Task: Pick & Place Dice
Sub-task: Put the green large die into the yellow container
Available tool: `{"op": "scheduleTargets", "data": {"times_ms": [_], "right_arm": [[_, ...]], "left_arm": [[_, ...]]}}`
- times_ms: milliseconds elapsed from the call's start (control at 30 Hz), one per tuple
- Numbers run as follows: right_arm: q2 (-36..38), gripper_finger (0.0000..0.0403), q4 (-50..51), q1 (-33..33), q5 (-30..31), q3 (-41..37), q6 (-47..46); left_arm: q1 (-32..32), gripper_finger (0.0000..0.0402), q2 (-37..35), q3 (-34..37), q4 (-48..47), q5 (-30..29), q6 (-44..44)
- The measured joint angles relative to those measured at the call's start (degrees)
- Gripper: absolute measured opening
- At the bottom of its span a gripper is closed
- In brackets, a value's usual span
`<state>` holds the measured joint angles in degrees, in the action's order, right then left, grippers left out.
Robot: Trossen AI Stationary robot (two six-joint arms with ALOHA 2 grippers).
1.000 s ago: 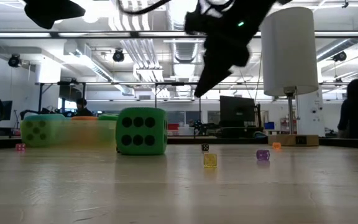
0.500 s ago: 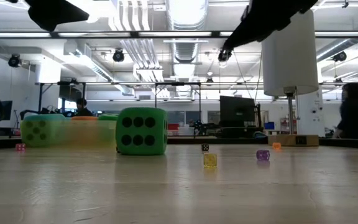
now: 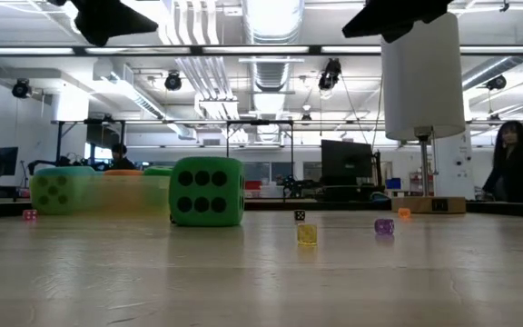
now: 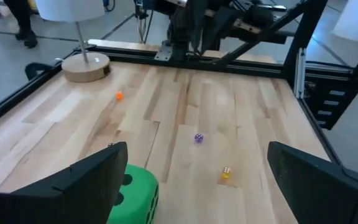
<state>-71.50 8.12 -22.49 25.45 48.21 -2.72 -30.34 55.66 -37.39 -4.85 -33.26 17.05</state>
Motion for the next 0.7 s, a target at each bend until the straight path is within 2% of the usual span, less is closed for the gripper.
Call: {"op": "scheduleTargets", "data": {"times_ms": [200, 333, 500, 700], "right_arm": [[0.99, 0.0028, -0.60, -2.41, 0.03, -0.02, 1.03], [1.89, 0.0028, -1.83, -3.16, 0.04, -0.01, 1.49], [2.02, 0.0028, -1.68, -3.16, 0.04, -0.02, 1.42], [2.11, 0.0028, -2.86, -3.14, 0.06, -0.02, 1.38]], "left_arm": [[5.86, 0.0390, 0.00, -1.41, -3.08, 4.17, -0.76], [8.74, 0.0388, 0.01, -3.16, -6.30, 6.76, -4.29], [11.76, 0.0390, 0.10, -4.13, -8.52, 7.42, -5.59], [17.26, 0.0388, 4.07, -8.01, -10.67, 11.86, -7.66]]}}
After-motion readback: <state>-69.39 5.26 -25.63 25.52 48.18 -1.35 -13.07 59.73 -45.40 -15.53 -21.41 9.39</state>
